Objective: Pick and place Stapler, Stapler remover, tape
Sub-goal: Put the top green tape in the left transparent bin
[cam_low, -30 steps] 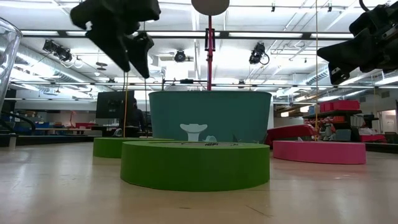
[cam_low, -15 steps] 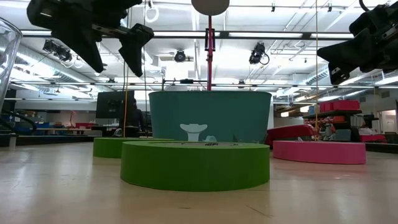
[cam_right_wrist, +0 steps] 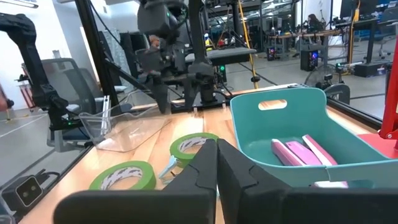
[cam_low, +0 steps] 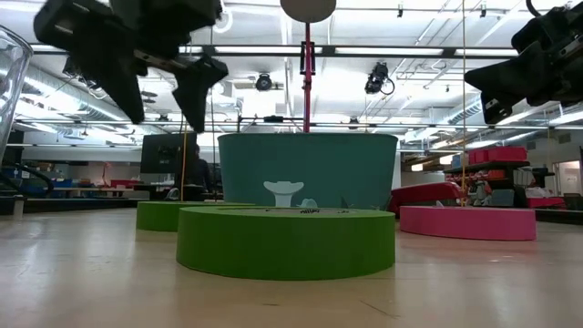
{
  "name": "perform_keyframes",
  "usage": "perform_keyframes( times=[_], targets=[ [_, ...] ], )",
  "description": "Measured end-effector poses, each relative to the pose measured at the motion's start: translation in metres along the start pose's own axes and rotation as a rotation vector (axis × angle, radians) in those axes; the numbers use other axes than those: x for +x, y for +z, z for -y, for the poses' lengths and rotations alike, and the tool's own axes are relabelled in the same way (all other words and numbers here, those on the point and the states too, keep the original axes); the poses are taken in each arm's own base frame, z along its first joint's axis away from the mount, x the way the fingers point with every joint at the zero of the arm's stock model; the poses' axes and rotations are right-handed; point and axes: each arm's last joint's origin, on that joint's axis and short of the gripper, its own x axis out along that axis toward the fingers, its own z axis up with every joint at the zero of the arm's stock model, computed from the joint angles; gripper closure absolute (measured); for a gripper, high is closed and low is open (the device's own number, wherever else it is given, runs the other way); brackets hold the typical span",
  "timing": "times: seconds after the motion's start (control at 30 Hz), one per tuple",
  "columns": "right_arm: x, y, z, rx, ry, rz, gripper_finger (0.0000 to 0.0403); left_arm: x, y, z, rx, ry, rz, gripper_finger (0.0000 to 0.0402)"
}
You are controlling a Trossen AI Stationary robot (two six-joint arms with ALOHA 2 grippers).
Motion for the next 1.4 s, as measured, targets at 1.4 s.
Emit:
perform_keyframes(
  times=[1.4],
  targets=[
    [0.000,0.000,0.000,0.000,0.000,-0.003,0.0396,0.070,0.004,0.013,0.071,-0.004,-0.146,0.0056]
  ],
)
